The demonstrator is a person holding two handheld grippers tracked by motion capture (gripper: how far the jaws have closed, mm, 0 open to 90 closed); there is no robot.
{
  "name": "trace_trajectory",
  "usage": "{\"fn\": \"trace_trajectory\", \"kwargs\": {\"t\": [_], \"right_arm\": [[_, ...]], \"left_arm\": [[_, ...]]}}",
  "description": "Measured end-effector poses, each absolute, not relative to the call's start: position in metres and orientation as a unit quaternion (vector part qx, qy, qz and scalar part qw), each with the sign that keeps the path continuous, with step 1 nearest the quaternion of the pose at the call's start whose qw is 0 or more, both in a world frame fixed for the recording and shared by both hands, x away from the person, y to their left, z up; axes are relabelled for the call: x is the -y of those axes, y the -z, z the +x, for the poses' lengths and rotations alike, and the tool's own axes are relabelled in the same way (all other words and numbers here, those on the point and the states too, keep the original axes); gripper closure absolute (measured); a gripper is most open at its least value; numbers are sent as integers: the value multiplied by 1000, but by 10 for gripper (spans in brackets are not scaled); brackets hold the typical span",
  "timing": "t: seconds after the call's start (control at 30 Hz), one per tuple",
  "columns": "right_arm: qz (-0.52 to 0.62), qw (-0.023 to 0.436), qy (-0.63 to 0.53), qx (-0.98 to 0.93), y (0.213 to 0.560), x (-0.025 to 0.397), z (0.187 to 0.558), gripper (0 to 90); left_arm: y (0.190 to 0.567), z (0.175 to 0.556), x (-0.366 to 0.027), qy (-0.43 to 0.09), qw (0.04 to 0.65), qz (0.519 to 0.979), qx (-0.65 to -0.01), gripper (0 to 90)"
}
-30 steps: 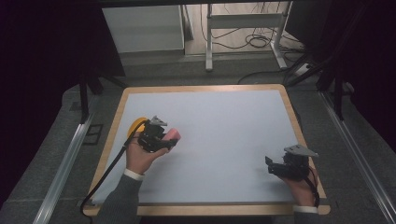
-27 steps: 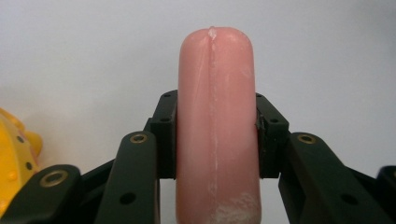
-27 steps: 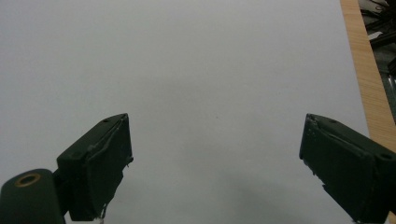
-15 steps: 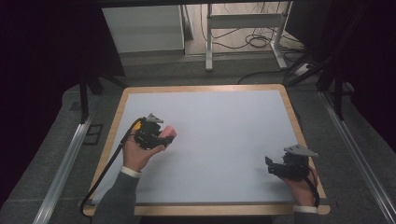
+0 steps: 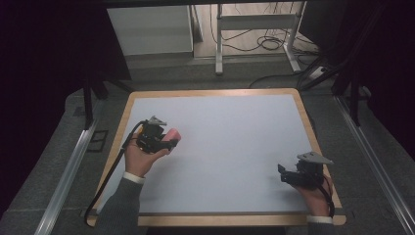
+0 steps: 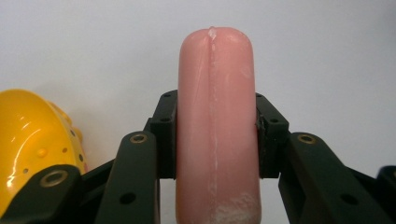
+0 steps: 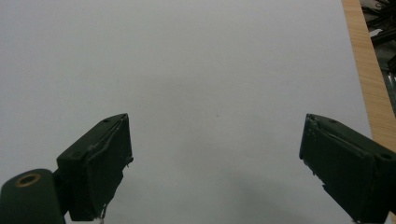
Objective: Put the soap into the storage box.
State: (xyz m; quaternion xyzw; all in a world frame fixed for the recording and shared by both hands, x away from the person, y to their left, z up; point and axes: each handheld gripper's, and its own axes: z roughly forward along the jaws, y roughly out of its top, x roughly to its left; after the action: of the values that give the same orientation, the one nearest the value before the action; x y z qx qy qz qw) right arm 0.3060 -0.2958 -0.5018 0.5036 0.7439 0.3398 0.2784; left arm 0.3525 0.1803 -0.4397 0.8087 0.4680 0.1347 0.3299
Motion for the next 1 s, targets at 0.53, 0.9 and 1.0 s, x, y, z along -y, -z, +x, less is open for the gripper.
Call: {"fn": "trace_trajectory", "kwargs": {"t": [0.53, 0.9, 1.0], "right_arm": [[503, 278, -340, -744, 501, 297, 306, 90], [504, 279, -339, -744, 501, 297, 306, 90], [504, 279, -339, -744, 501, 297, 306, 90]], "left_arm": [[437, 362, -195, -143, 329, 795, -489, 602], [435, 366, -205, -149, 331, 788, -498, 602], [434, 368, -207, -151, 332, 786, -499, 602]]}}
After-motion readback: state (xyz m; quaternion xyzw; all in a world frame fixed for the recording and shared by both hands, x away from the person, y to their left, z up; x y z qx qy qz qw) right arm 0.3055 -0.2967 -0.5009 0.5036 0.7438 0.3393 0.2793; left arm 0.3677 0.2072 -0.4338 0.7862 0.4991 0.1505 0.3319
